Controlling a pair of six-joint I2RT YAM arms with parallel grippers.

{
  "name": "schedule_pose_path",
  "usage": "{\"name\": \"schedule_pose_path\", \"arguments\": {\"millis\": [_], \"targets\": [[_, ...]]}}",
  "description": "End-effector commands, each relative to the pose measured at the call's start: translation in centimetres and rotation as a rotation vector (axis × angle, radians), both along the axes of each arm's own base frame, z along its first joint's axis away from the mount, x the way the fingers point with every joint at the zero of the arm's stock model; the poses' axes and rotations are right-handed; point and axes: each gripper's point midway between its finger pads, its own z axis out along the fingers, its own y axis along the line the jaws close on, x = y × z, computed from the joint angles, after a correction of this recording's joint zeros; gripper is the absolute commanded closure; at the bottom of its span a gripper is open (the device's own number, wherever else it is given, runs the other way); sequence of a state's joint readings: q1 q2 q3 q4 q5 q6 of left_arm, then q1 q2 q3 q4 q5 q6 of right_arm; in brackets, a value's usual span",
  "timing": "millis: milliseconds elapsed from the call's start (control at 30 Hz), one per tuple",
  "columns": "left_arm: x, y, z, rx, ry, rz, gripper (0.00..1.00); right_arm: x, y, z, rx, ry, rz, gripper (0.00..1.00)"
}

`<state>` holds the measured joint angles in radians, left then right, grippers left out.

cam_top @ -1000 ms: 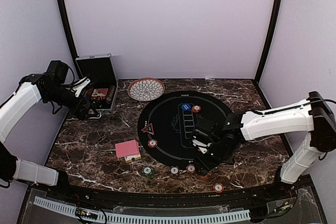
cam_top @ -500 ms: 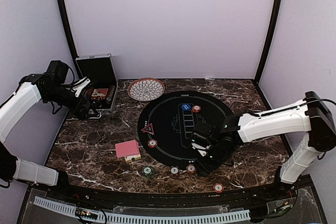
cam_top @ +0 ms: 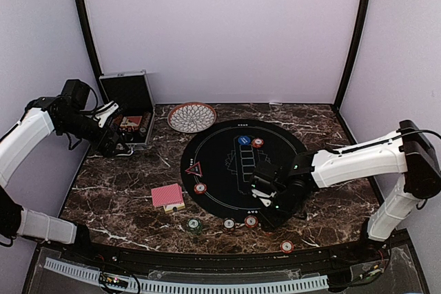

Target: Distribute texas hold em gaming equipment

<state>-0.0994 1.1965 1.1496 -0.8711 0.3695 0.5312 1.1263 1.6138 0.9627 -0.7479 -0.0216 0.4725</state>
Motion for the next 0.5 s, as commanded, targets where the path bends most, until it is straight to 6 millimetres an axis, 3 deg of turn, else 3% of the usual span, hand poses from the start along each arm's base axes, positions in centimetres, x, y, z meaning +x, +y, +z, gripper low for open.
{"name": "schedule_pose_path", "arguments": {"millis": [0, 467], "targets": [[-0.4, -0.2, 0.4, -0.002, 0.005, -0.012, 0.01, 0.2, 0.3, 0.6, 0.007, -0.022, 0.002, 0.57], [-0.4, -0.2, 0.4, -0.005, 0.006, -0.013, 0.01, 1.0, 0.6, 3.1, 0.013, -0.052, -0.001, 0.75]]}}
